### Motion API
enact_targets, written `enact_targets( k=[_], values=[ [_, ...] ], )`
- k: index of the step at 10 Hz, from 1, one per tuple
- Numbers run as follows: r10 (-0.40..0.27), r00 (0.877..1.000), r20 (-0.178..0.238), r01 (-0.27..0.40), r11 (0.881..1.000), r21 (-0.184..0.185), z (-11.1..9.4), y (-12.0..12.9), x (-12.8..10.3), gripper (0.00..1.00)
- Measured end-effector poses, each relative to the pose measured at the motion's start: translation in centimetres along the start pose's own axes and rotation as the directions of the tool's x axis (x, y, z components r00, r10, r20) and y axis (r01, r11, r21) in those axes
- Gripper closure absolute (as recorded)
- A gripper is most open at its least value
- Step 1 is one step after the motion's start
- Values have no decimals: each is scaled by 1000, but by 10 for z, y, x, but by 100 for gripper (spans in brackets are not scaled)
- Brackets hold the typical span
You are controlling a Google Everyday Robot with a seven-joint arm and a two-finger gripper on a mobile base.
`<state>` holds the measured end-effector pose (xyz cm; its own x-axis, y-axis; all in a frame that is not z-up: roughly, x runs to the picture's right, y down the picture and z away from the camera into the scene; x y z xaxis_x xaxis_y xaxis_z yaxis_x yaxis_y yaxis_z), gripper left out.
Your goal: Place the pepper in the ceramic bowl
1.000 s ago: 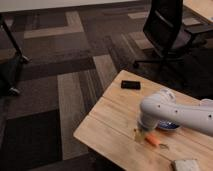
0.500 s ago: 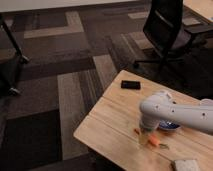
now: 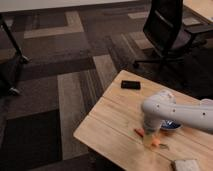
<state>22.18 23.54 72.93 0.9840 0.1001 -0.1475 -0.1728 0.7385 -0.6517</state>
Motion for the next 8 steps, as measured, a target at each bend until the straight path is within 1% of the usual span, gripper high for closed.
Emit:
enact_targets(
  k=[1,2,3,4,5,6,8],
  values=[
    [-11,1000,-2,11,1000,0,-1,2,3,51],
    [-29,999,-17,29,1000,-6,-6,6,9,70],
    [-38,999,-27,37,999,-14,-11,9,12,83],
    [-39,999,-34,38,999,-27,-15,13,14,94],
    [-35,998,-47,32,998,-53,-29,17,14,100],
    [-29,999,-46,26,998,-58,-36,17,10,100],
    [-13,999,-38,11,997,-77,-70,13,-15,100]
  ],
)
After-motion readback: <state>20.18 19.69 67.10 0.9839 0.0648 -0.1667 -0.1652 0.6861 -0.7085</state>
